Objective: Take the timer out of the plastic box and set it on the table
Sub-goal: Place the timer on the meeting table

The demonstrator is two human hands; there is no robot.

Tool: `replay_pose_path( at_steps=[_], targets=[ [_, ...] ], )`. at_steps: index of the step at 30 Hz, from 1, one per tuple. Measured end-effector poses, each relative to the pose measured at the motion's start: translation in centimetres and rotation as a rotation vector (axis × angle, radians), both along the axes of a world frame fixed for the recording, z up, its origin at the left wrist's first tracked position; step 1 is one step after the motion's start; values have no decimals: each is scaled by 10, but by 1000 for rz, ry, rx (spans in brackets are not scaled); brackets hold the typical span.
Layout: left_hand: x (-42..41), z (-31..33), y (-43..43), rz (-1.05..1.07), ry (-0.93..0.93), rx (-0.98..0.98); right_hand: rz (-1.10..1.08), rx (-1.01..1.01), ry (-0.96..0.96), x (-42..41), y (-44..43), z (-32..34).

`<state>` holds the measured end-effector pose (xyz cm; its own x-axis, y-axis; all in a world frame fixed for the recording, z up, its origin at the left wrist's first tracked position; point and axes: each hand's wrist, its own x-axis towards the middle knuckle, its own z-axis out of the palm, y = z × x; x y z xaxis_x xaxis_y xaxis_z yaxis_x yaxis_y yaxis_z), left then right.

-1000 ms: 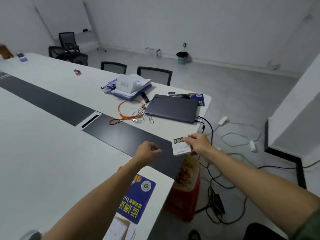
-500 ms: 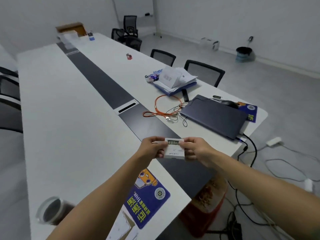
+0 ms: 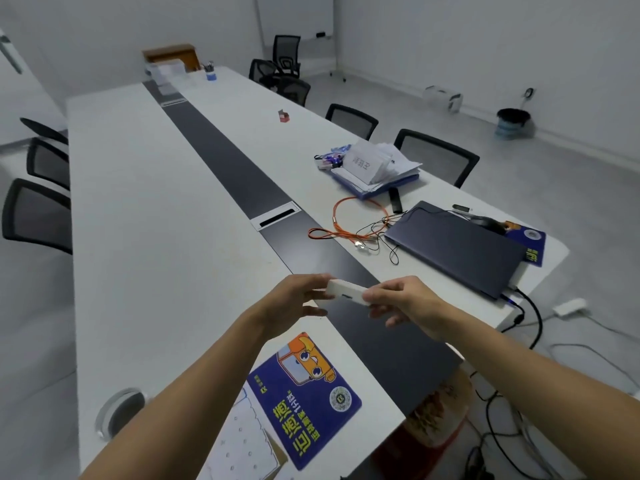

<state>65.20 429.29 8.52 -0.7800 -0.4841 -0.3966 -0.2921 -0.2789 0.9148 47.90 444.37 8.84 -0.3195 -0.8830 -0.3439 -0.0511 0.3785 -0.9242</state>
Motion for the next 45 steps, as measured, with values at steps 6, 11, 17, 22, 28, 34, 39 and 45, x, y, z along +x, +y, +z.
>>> replay_pose_path(
  at_steps=[6, 11, 17, 22, 28, 34, 39, 45],
  targets=[
    [1, 1, 9, 8, 6, -203, -50, 26, -105, 12, -3, -5],
    [3, 0, 14, 48, 18, -274, -45, 14, -109, 16, -1, -5],
    [6, 1, 17, 47, 34, -325, -37, 15, -135, 18, 1, -7],
    [7, 0, 21, 69, 49, -308, -36, 5, -147, 19, 1, -8],
    [5, -1, 25, 73, 56, -285, -41, 0, -160, 19, 3, -13],
    [8, -2, 24, 37, 71, -274, -60, -5, -191, 14, 4, -14],
    [15, -5, 17, 6, 28, -254, -63, -15, -187, 12, 2, -17],
    [24, -14, 1, 293, -92, -126, -109, -51, 61, 20, -8, -21]
  ],
)
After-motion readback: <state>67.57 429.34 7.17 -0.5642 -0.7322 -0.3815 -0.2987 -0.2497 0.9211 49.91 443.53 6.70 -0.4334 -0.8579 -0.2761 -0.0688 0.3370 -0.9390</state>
